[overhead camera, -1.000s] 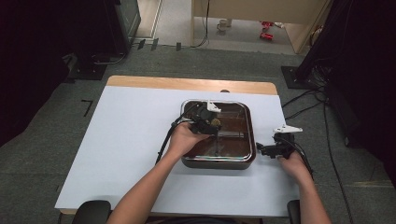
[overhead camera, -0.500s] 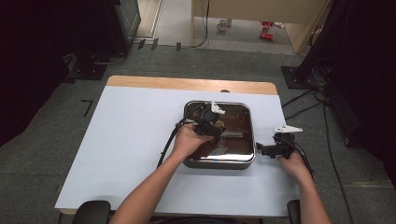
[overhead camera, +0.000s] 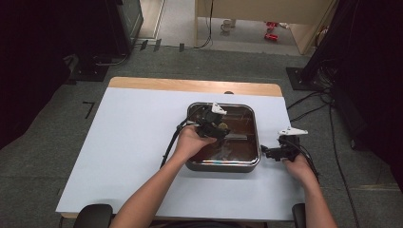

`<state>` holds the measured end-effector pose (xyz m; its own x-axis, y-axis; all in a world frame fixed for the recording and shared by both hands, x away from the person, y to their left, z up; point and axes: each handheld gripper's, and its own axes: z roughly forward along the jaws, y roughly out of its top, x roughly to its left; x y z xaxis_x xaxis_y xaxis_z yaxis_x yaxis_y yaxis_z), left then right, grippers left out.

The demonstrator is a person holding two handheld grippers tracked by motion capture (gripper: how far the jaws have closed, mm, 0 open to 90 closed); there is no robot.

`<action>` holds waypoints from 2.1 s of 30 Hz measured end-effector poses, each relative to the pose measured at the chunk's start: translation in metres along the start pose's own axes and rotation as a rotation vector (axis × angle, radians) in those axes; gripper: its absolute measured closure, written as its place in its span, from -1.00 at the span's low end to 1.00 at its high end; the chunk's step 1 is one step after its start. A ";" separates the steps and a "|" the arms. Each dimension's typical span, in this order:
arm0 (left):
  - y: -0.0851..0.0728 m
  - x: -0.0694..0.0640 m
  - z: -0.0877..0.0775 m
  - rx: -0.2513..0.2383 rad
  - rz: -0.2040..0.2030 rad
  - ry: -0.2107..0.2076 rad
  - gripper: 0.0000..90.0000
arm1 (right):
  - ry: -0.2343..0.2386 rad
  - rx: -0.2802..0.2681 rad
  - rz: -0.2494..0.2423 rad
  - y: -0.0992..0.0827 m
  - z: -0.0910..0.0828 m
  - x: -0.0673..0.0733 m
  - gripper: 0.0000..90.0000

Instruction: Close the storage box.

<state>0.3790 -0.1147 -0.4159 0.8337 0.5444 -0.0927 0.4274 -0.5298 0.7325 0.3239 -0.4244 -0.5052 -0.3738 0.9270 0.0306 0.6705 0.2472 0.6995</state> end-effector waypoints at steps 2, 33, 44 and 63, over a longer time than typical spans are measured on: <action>0.000 0.001 -0.004 -0.006 -0.002 -0.006 -0.04 | 0.000 0.000 0.001 0.000 0.000 0.000 -1.00; -0.064 0.034 -0.096 -0.082 -0.099 0.107 -0.47 | 0.000 0.000 0.001 0.000 0.000 0.000 -1.00; -0.098 0.045 -0.121 -0.087 -0.143 0.190 -0.48 | -0.001 0.000 0.000 0.000 0.000 0.000 -1.00; -0.162 0.061 -0.125 -0.075 -0.211 0.279 -0.52 | -0.001 0.001 -0.001 0.000 0.000 0.000 -1.00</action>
<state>0.3174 0.0855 -0.4563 0.5982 0.7985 -0.0671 0.5441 -0.3433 0.7656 0.3239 -0.4243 -0.5051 -0.3736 0.9271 0.0292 0.6706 0.2483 0.6991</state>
